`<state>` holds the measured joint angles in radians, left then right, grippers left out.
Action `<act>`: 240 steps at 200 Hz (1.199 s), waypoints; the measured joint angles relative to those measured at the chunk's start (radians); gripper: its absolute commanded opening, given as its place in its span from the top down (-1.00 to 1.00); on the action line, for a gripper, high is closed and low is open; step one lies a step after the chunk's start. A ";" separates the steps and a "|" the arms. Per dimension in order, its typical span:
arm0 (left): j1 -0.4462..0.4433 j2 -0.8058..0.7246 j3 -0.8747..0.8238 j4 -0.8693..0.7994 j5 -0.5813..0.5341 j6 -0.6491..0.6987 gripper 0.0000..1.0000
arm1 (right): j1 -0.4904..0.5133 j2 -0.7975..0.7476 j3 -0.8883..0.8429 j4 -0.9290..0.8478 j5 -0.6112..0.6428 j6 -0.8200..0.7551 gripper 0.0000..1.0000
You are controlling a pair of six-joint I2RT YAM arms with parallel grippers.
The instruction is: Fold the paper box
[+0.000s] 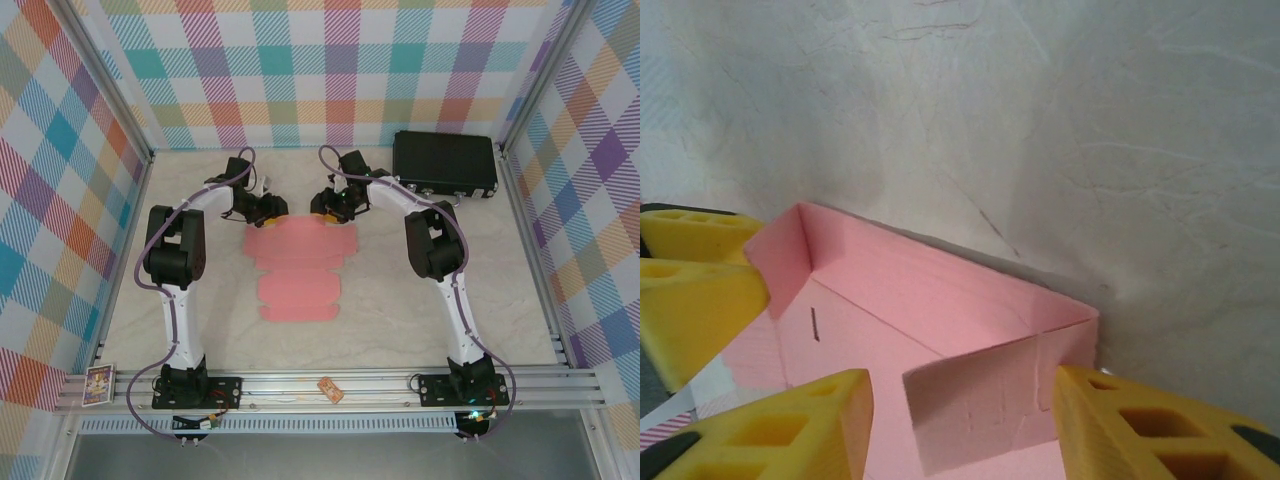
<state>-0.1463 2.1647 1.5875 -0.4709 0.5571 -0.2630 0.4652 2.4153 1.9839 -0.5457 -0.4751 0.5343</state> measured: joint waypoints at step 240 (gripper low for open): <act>-0.002 -0.700 -0.719 0.023 -0.318 -0.085 -0.09 | 0.001 -0.595 -0.822 0.158 0.139 -0.055 0.02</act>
<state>-0.1478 1.4643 0.8684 -0.4480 0.2394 -0.3481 0.4660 1.8206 1.1618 -0.3878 -0.3363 0.4789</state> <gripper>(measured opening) 0.555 0.500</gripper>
